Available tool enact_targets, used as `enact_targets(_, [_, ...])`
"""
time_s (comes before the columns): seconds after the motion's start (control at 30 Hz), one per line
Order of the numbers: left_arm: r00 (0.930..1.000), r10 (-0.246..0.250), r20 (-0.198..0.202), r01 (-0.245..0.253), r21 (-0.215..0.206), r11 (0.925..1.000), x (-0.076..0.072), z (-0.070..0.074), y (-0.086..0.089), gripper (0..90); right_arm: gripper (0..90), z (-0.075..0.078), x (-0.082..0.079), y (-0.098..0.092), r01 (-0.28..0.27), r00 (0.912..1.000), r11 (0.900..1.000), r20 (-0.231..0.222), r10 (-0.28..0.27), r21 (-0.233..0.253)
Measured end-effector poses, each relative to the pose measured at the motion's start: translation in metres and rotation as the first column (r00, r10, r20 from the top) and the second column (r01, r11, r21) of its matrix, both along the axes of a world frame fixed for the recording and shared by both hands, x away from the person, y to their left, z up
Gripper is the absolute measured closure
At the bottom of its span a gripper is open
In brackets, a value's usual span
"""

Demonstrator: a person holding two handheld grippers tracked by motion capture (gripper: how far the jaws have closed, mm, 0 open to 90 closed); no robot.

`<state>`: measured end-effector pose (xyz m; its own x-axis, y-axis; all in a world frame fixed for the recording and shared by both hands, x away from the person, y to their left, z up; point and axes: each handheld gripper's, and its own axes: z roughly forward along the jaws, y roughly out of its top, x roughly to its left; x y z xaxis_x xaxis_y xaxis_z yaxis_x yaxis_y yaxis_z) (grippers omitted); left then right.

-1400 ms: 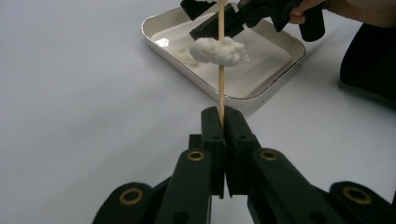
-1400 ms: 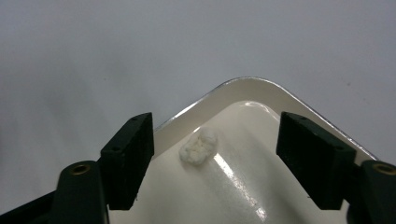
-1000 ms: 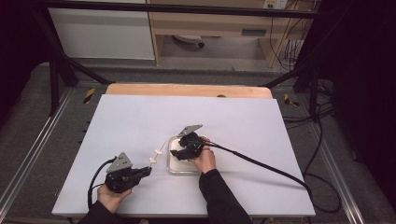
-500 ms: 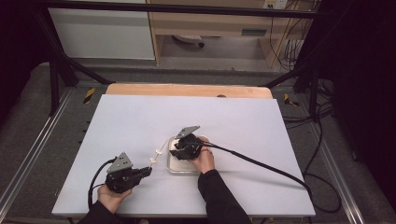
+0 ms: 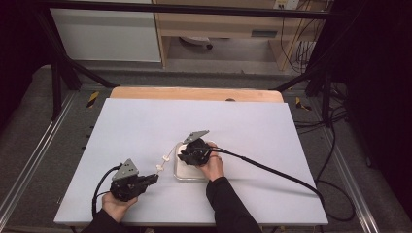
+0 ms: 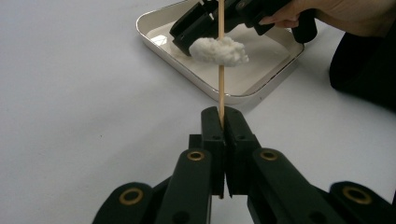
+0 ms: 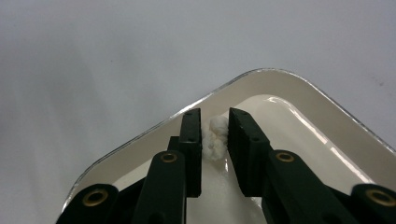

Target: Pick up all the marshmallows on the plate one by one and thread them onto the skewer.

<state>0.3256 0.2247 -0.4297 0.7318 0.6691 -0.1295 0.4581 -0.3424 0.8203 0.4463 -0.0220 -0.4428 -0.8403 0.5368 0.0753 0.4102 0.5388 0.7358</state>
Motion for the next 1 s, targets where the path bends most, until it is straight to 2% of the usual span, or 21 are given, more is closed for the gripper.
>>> enact_targets(0.2, [1.0000,-0.003,0.001,0.003,0.001,1.0000,-0.001,0.000,-0.001,88.2,76.3,0.014,-0.005,-0.005,-0.006,1.0000,1.000,-0.001,0.006,0.018])
enact_targets(0.33, [1.0000,-0.005,0.003,0.005,0.004,1.0000,-0.001,0.000,-0.002,88.2,76.3,0.024,-0.010,-0.009,-0.014,0.9998,0.999,-0.011,0.015,0.046])
enact_targets(0.47, [1.0000,-0.008,0.003,0.008,0.005,1.0000,-0.001,0.000,-0.003,88.2,76.3,0.032,-0.014,-0.014,-0.022,0.9998,0.997,0.002,0.022,0.075])
enact_targets(0.7, [0.9999,-0.014,0.006,0.014,0.008,0.9999,-0.002,0.000,-0.005,88.2,76.6,0.041,-0.020,-0.027,-0.019,0.9998,0.994,0.003,0.019,0.110])
enact_targets(1.0, [0.9997,-0.023,0.011,0.023,0.014,0.9996,-0.003,0.000,-0.008,88.2,77.0,0.051,-0.030,-0.046,-0.019,0.9998,0.985,-0.008,0.021,0.173])
